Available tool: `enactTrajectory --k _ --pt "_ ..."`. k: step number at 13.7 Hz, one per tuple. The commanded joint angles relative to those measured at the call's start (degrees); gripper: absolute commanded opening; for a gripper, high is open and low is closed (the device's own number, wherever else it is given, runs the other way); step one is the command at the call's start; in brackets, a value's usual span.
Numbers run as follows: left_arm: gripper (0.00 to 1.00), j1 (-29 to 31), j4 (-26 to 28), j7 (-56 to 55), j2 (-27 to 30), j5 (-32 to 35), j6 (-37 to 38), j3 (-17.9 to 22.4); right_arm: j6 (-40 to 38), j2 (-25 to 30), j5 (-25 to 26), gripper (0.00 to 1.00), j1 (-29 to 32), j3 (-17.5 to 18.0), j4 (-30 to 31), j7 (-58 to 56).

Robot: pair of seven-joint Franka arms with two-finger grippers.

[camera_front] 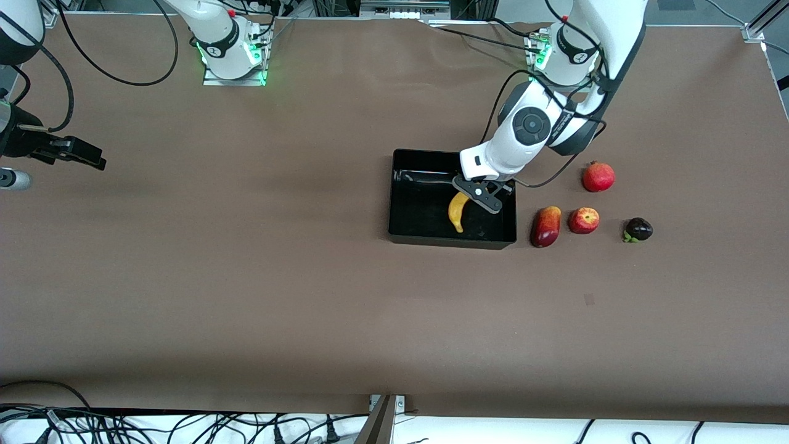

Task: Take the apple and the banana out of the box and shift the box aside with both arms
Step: 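Move the left gripper back into the box over the yellow banana, then close the left gripper on the banana and lift it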

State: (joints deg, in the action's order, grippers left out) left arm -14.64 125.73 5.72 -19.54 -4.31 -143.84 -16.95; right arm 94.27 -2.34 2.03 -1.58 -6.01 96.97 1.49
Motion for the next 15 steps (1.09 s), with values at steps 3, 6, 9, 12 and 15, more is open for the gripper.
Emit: enactTrajectory --k 3,6,9,12,15 --pt "1.00 -0.8 -0.3 0.0 -3.7 1.5 -2.5 0.8 -0.5 0.4 -1.2 1.00 0.7 0.5 0.1 0.0" --pt "1.00 -1.5 -0.3 0.0 -6.0 1.5 -5.1 1.1 -0.5 0.4 -1.1 1.00 0.7 0.5 0.1 0.0" --pt "1.00 -2.6 -0.5 0.0 -8.3 2.5 -6.0 2.4 -0.5 0.4 -1.1 1.00 0.7 0.5 0.1 0.0" --pt "0.38 -2.7 -0.9 0.0 -9.4 7.5 -6.5 3.1 -0.5 0.4 -1.1 1.00 0.7 0.5 0.1 0.0" --pt "0.00 -2.7 -1.1 0.0 -9.2 8.0 -6.3 3.2 -0.5 0.4 -1.1 1.00 0.7 0.5 0.1 0.0"
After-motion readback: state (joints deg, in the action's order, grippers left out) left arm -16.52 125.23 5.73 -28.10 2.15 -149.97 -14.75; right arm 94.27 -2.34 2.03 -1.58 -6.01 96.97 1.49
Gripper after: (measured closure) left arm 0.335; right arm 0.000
